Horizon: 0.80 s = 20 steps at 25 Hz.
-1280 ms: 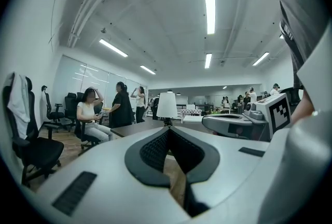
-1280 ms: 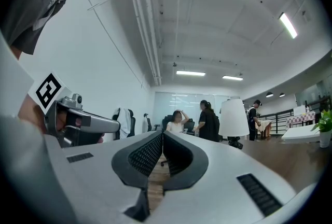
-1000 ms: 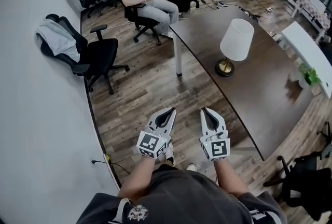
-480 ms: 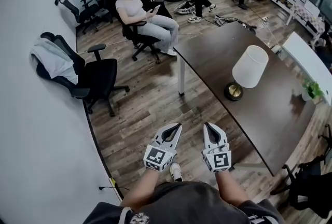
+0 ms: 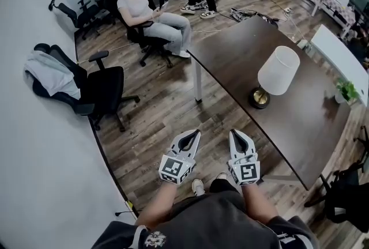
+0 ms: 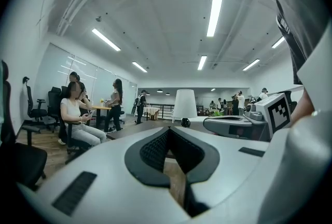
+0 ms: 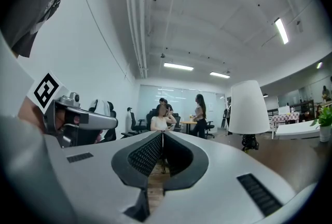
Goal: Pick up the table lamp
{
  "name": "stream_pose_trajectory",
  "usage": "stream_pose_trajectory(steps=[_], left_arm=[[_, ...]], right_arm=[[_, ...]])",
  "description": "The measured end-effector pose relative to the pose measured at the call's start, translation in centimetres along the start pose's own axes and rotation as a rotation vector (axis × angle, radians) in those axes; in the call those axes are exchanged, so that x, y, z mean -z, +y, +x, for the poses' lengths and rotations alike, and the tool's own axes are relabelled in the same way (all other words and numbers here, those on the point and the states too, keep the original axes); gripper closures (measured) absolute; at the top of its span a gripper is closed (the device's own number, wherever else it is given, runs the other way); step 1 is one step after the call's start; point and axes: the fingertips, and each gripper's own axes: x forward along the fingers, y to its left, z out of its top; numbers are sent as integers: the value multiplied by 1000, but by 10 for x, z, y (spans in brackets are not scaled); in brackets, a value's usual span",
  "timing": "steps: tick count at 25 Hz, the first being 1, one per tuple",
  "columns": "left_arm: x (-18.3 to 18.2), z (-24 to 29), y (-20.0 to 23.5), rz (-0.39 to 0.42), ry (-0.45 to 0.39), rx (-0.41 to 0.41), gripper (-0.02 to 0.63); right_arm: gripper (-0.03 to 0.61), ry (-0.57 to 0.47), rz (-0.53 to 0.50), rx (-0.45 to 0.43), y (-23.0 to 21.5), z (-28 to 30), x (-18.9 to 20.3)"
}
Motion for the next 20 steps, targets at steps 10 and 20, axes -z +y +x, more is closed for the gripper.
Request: stream_pose_trajectory(steps=[10,20], left_arm=[[7,86,11,12,17,24,604],[29,161,-3,4,47,25,604]], right_arm=[[551,14,4,13,-64,37,23],[551,13,56,36,-135,49,61]])
